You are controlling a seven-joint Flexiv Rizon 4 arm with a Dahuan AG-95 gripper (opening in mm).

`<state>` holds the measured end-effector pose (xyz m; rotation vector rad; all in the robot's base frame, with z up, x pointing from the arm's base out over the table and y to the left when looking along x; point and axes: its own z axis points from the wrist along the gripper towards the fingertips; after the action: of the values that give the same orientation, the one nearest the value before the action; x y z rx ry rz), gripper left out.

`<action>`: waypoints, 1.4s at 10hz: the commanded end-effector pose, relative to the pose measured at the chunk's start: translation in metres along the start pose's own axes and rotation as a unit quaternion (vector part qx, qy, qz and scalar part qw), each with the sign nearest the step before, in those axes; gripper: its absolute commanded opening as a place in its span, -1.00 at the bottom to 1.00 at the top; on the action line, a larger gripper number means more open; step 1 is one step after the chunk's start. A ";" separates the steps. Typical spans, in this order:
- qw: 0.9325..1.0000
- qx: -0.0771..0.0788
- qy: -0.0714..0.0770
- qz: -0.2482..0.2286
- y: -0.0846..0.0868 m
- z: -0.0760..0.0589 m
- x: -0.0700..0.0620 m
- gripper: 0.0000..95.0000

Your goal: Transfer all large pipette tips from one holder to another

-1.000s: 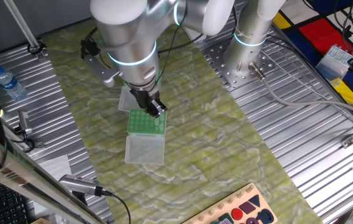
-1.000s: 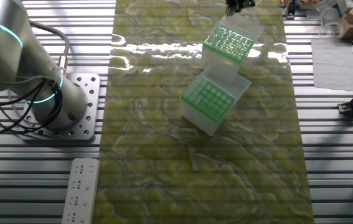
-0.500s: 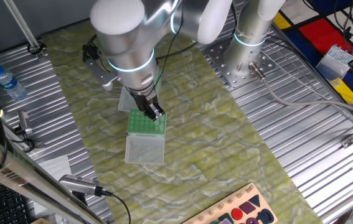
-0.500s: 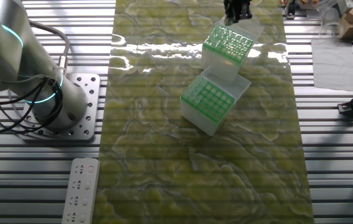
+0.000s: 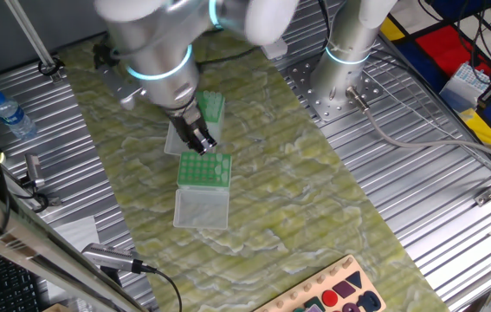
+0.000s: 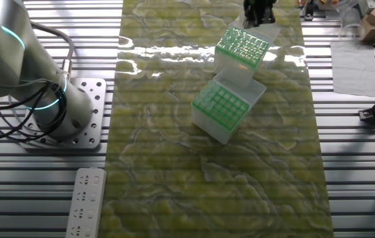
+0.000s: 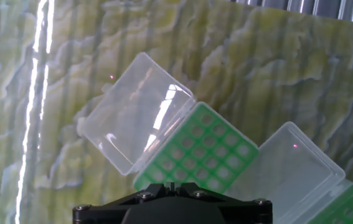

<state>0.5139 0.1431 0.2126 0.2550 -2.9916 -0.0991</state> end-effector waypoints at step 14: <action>0.998 0.006 -0.038 0.053 0.018 0.059 0.002 -0.60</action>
<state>0.5018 0.1632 0.1537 0.0945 -3.0791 -0.0800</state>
